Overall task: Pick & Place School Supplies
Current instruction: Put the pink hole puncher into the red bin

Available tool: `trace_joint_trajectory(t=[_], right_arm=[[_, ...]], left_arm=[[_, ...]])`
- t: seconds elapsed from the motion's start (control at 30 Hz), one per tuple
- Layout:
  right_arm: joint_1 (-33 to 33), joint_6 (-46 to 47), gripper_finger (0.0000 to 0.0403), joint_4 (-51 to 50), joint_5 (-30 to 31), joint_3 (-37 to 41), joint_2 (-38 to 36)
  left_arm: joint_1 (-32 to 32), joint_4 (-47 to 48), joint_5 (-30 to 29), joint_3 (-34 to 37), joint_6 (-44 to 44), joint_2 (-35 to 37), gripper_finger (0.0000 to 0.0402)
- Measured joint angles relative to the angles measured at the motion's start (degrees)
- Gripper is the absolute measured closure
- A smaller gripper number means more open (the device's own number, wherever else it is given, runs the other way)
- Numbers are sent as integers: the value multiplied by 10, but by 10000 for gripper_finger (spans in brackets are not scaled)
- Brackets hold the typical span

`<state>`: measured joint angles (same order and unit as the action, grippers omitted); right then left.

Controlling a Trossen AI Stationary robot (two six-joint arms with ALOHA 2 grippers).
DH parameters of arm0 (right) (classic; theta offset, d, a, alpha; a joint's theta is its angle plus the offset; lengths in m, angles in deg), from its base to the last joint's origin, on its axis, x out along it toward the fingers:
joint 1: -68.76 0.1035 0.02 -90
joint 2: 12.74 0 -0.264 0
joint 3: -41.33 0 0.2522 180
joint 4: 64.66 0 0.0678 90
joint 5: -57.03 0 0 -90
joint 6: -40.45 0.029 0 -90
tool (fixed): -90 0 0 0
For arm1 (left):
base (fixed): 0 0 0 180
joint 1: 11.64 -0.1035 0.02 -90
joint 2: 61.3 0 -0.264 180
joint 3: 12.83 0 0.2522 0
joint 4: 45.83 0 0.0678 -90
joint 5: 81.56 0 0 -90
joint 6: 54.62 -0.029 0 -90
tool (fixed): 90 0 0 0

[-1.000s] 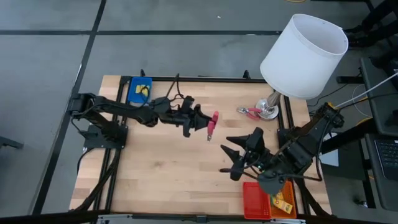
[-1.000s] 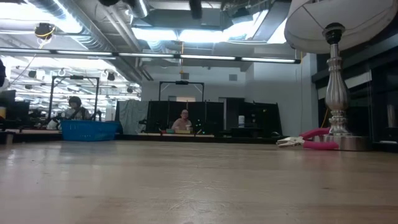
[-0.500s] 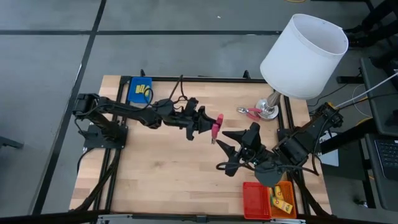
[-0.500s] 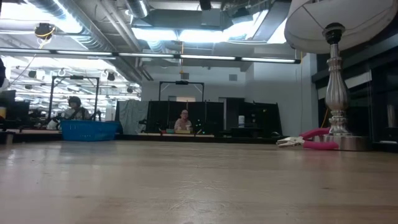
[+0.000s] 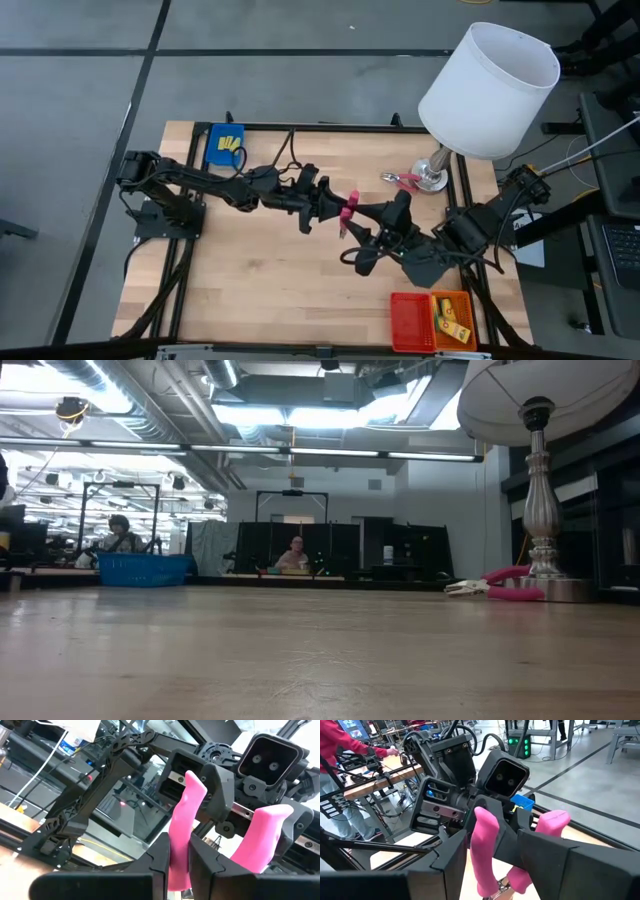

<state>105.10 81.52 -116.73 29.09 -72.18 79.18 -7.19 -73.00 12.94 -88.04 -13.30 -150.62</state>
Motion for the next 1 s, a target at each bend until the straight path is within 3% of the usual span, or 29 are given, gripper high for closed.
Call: trace_joint_trajectory(t=[0.23,0.53,0.63,0.83,1.0], right_arm=[[-7,0,241,0,-19,0,0],[-10,-8,359,5,-38,0,0],[-10,-9,361,4,-38,0,1],[-11,-13,370,-5,-38,0,1],[-8,-10,381,0,-40,0,1]], left_arm=[[0,0,0,0,0,0,367],[0,-1,-1,0,-5,0,367],[0,-1,-7,0,-17,0,364],[-7,-14,-39,0,-27,0,311],[-24,-21,-78,0,-90,16,275]])
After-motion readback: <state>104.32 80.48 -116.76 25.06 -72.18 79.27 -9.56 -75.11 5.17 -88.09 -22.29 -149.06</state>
